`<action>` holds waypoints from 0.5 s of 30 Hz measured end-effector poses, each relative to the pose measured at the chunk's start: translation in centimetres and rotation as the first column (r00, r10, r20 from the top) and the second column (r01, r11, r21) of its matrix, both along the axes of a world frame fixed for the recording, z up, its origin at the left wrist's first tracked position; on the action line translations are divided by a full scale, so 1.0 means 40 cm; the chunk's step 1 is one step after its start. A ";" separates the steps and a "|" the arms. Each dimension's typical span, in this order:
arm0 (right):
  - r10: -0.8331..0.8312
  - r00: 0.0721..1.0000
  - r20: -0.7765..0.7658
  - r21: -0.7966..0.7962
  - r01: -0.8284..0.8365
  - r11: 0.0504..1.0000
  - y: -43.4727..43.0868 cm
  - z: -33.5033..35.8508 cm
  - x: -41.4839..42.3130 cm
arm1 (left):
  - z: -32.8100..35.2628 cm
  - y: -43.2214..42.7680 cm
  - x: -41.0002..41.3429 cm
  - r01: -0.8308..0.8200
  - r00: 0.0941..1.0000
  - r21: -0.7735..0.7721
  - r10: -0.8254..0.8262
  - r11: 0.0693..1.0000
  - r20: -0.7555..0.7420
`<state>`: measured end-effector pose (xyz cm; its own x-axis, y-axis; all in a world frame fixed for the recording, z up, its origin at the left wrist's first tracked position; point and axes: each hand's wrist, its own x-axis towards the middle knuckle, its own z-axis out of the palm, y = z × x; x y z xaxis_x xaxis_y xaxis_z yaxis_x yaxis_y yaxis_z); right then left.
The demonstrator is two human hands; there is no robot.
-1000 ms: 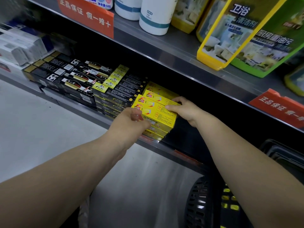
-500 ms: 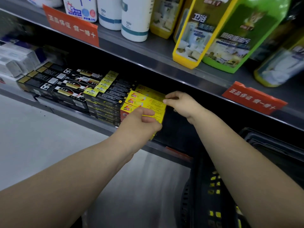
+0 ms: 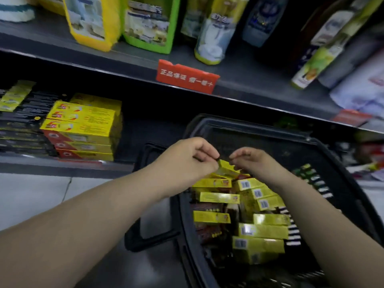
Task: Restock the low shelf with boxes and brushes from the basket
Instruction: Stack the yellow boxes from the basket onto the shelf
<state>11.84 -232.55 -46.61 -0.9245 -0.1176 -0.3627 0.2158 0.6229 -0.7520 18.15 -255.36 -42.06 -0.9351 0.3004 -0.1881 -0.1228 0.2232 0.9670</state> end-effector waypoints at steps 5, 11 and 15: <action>0.114 0.989 0.097 0.689 -0.150 0.709 0.174 -0.148 -0.015 | -0.046 0.041 -0.009 0.082 0.996 -0.101 -0.084 0.991 -0.022; 0.438 0.898 0.039 0.763 -0.310 0.567 0.110 -0.288 -0.016 | -0.062 0.032 -0.030 0.084 0.995 -0.124 -0.090 0.989 -0.041; 0.525 0.850 0.048 0.913 -0.251 0.323 0.050 -0.366 -0.005 | -0.058 0.033 -0.036 0.090 0.995 -0.130 -0.095 0.987 -0.037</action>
